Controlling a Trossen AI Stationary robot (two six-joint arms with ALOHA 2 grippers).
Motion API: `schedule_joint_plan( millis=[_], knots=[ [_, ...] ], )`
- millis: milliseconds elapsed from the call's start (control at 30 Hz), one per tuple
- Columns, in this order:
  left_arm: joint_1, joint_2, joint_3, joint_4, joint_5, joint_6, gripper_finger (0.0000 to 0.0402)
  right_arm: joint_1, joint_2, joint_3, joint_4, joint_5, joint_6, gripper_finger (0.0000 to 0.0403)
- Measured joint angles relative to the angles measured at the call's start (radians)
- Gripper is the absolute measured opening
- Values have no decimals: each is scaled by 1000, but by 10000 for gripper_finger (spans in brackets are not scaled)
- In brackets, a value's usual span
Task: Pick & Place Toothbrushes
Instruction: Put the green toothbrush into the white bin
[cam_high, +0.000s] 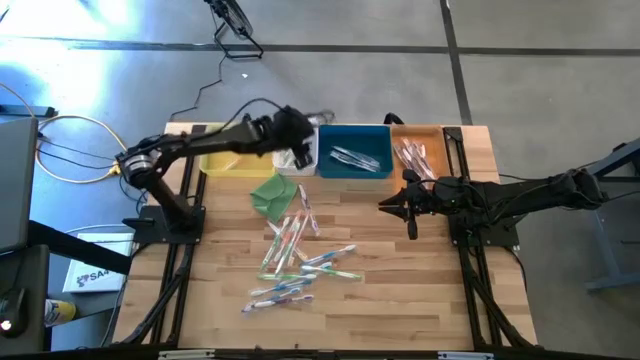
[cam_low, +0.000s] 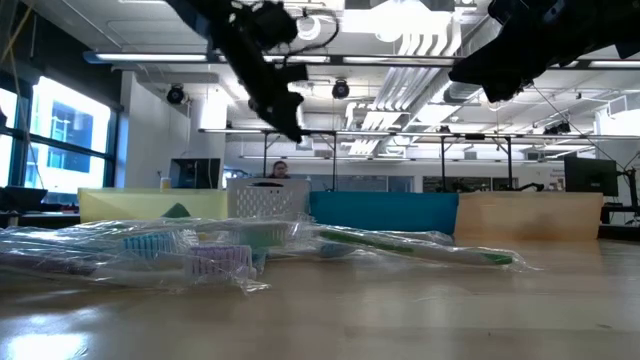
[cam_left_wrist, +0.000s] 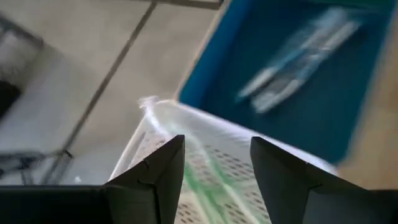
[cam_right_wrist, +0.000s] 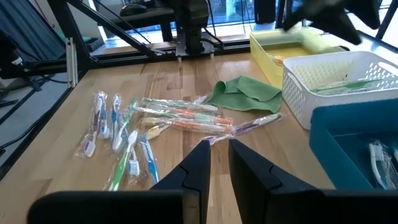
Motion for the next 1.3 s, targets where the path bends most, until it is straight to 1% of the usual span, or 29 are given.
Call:
schedule_joint_plan(
  millis=[67,167,233,333,433,533,600,700,767,967,1067,1167,1300],
  knots=[
    [-65,-18,0,-25,-62,3,177,0,0,0,-4,0,0,50],
    [-162,-41,-2,-112,-185,2,177,0,0,0,-5,0,4,50],
    [-230,-45,0,-150,-261,-23,177,0,0,0,-5,0,5,50],
    [-330,-43,-2,-203,-332,-67,177,0,0,0,-5,0,6,50],
    [-418,-43,-2,-211,-396,-78,177,0,0,0,-5,0,8,50],
    [-497,-43,-2,-214,-479,-51,177,0,0,0,-5,0,8,50],
    [-543,-43,-2,-215,-545,-30,177,0,0,0,-5,0,8,50],
    [-597,-43,-2,-213,-615,-23,177,0,0,0,-6,0,8,50],
    [-620,-43,-1,-213,-630,-23,177,0,0,0,-6,0,8,50],
    [-655,-43,-2,-213,-626,-19,177,0,0,0,-5,0,8,50],
    [-653,-43,-2,-213,-580,13,177,0,0,0,-5,0,8,50],
    [-651,-42,-2,-215,-523,121,177,0,0,0,-5,0,8,50],
    [-652,-42,-2,-217,-454,152,177,0,0,0,-5,0,7,50]
  ],
)
